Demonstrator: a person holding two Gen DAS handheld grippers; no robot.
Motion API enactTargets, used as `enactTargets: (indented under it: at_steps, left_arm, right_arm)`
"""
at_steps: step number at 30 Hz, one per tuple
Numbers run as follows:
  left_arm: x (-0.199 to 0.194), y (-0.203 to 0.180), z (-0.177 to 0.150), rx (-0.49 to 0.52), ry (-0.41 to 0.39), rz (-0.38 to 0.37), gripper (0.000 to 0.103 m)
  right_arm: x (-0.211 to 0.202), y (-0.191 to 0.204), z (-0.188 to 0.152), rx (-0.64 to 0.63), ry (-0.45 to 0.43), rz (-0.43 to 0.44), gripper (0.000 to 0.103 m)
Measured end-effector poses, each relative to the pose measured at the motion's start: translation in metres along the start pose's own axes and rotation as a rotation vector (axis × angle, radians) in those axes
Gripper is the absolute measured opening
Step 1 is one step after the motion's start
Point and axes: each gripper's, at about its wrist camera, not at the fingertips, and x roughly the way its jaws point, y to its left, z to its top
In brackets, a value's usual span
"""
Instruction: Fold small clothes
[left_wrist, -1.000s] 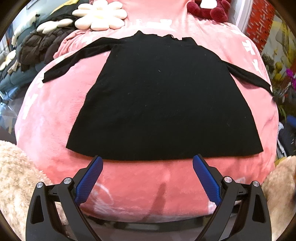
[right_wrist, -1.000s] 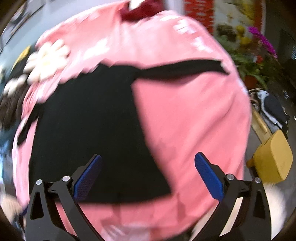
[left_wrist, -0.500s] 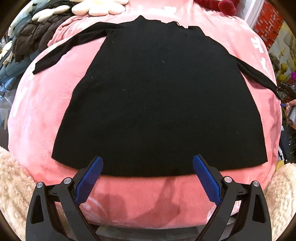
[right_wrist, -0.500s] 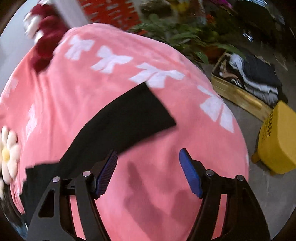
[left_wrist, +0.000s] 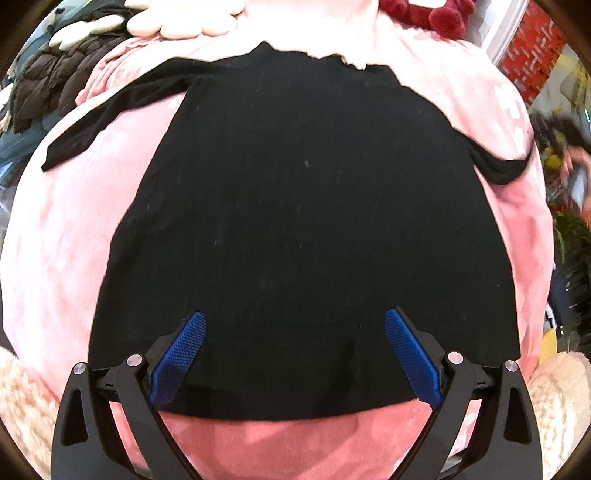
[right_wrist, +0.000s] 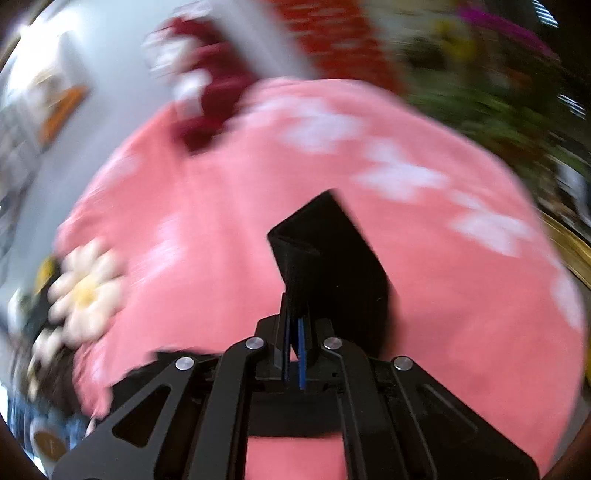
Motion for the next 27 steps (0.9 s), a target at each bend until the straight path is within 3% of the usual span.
enactTargets:
  at_steps: [4,6,9,12,14,17,19,21,22,25,27]
  left_arm:
    - [-0.007,0.006,0.005,-0.007,-0.032,-0.014,0.095]
    - [-0.009,0.013,0.004,-0.023,-0.035,-0.02,0.095]
    - [-0.01,0.023,0.002,-0.04,-0.032,-0.018,0.095]
    - [-0.012,0.035,0.008,-0.072,-0.034,-0.038,0.095]
    - [-0.014,0.043,0.017,-0.101,-0.042,-0.062,0.095]
    - [-0.018,0.055,0.037,-0.137,-0.077,-0.085,0.095]
    - [-0.018,0.062,0.057,-0.159,-0.101,-0.102,0.095]
    - [-0.015,0.066,0.079,-0.176,-0.115,-0.123,0.095]
    - [-0.01,0.066,0.096,-0.184,-0.124,-0.134,0.095]
    - [0.014,0.061,0.147,-0.197,-0.133,-0.171,0.095]
    - [0.031,0.055,0.179,-0.202,-0.134,-0.174,0.095]
  right_arm:
    - [0.043,0.132,-0.033,-0.161,0.117,0.204,0.002]
    - [0.065,0.187,-0.063,-0.244,0.179,0.254,0.002]
    - [0.106,0.254,-0.129,-0.383,0.307,0.27,0.002]
    - [0.144,0.277,-0.192,-0.49,0.461,0.216,0.006]
    - [0.157,0.277,-0.23,-0.56,0.545,0.174,0.006]
    - [0.128,0.262,-0.245,-0.577,0.517,0.179,0.007]
    - [0.09,0.231,-0.222,-0.494,0.445,0.176,0.013]
    - [0.062,0.194,-0.2,-0.44,0.36,0.113,0.044]
    - [0.051,0.178,-0.19,-0.423,0.321,0.069,0.049]
    - [0.015,0.117,-0.171,-0.404,0.278,-0.056,0.049]
    - [-0.001,0.089,-0.167,-0.365,0.287,-0.093,0.049]
